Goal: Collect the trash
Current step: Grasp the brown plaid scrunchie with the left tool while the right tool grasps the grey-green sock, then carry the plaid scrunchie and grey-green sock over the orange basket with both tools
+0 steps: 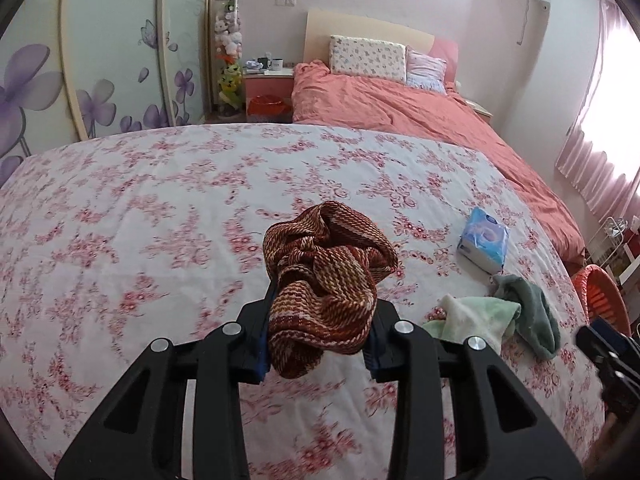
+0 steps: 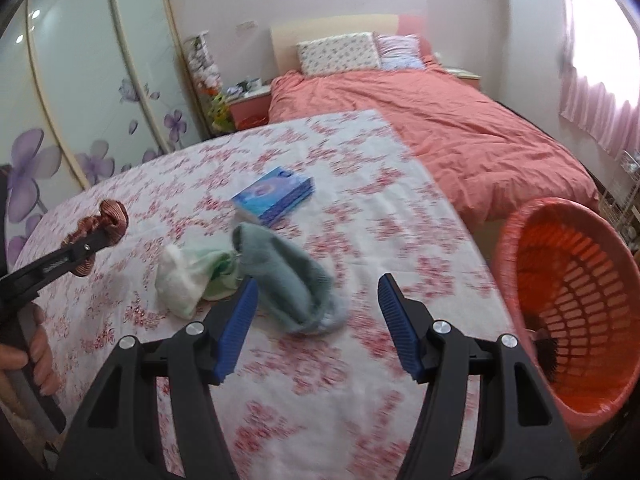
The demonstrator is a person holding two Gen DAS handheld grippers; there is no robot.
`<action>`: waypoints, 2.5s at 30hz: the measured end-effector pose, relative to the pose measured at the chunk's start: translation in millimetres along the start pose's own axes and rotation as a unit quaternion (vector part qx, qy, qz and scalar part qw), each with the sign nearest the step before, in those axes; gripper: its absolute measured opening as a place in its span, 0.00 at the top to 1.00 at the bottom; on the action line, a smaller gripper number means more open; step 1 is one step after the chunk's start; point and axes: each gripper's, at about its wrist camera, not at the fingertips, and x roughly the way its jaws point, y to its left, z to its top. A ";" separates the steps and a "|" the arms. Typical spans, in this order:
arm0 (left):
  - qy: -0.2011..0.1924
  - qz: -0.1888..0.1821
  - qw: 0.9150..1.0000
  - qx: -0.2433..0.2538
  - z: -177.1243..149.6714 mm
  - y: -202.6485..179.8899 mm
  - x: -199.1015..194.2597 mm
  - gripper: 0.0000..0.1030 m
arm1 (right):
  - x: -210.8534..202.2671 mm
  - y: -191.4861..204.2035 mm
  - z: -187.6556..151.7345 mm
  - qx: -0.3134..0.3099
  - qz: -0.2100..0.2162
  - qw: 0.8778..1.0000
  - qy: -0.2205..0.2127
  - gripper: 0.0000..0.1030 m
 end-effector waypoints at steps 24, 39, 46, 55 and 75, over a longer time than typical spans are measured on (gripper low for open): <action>0.004 -0.030 1.000 -0.001 -13.5 -7.8 -13.7 0.66 | 17.2 -17.9 0.5 0.026 -0.034 0.999 0.026 0.92; -0.021 -0.088 0.995 0.032 -20.4 -70.3 -49.7 0.66 | -82.7 -68.1 -4.8 0.079 -0.058 0.992 -0.079 0.92; -0.028 -0.114 0.992 0.045 -22.6 -94.8 -64.3 0.66 | -118.4 -89.7 -10.6 0.101 -0.069 0.986 -0.113 0.92; -0.041 -0.150 0.986 0.068 -24.8 -129.2 -80.9 0.66 | -145.7 -108.0 -15.5 0.116 -0.099 0.978 -0.143 0.92; -0.054 -0.177 0.971 0.155 -40.3 -232.2 -82.6 0.66 | -162.8 -178.4 -38.3 0.162 -0.188 0.956 -0.157 0.92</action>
